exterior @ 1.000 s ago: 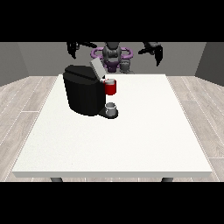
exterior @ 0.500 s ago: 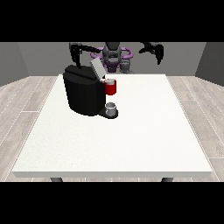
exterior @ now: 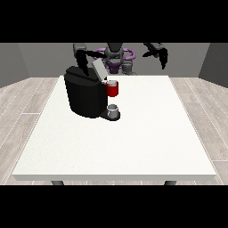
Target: Insert the coffee pod into the coffee machine and close the lid
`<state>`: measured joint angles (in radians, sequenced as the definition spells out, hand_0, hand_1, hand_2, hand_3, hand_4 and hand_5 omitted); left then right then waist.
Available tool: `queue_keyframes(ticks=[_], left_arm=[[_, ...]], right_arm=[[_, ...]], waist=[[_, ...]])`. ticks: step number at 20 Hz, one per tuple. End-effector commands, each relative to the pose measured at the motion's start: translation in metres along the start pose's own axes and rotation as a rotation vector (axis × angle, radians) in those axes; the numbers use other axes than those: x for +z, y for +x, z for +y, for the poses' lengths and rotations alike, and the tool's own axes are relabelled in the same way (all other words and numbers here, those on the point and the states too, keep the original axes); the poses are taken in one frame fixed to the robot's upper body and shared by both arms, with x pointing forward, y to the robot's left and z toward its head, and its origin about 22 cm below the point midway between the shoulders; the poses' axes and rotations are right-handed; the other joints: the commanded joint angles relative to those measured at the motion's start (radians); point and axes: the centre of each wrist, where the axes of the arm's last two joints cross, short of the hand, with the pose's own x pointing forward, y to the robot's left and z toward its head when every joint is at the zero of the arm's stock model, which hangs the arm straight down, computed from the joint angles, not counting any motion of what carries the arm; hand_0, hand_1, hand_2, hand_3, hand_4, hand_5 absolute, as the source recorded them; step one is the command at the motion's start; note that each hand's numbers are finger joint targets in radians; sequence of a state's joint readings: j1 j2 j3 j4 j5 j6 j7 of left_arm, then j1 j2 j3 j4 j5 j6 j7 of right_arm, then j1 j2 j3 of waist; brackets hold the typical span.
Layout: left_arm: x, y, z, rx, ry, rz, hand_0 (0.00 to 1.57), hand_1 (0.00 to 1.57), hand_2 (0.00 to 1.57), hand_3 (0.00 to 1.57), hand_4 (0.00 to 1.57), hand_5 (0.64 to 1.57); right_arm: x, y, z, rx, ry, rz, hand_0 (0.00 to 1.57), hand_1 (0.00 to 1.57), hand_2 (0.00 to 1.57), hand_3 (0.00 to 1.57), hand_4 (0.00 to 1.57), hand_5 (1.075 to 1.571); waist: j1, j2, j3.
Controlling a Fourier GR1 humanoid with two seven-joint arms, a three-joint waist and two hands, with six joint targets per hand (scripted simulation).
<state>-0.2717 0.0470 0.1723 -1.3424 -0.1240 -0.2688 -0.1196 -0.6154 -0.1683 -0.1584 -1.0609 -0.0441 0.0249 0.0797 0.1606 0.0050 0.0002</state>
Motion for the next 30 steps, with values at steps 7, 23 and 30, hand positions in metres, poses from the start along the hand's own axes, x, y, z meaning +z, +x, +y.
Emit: queue_keyframes(ticks=[7,23,30], left_arm=[[0.015,0.011,0.015,-0.053,0.035,0.007,0.0,0.0,0.0,0.0,0.35,1.571],[0.014,0.012,-0.001,-0.063,-0.04,0.007,0.0,0.0,0.0,0.0,0.38,1.571],[0.01,0.0,0.012,-0.043,0.01,-0.051,0.0,0.0,0.0,0.0,0.39,1.571]], right_arm=[[-0.006,-0.003,0.034,0.028,0.066,-0.043,0.0,0.0,0.0,0.0,0.17,1.571],[-0.038,0.077,0.05,0.159,0.136,-0.139,0.0,0.0,0.0,0.0,0.0,1.571],[-0.042,0.126,0.108,0.277,0.174,-0.255,0.0,0.0,0.0,0.0,0.08,1.571]], waist=[[-0.015,0.026,-0.0001],[0.075,0.068,-0.0001],[0.071,0.121,-0.0011]])
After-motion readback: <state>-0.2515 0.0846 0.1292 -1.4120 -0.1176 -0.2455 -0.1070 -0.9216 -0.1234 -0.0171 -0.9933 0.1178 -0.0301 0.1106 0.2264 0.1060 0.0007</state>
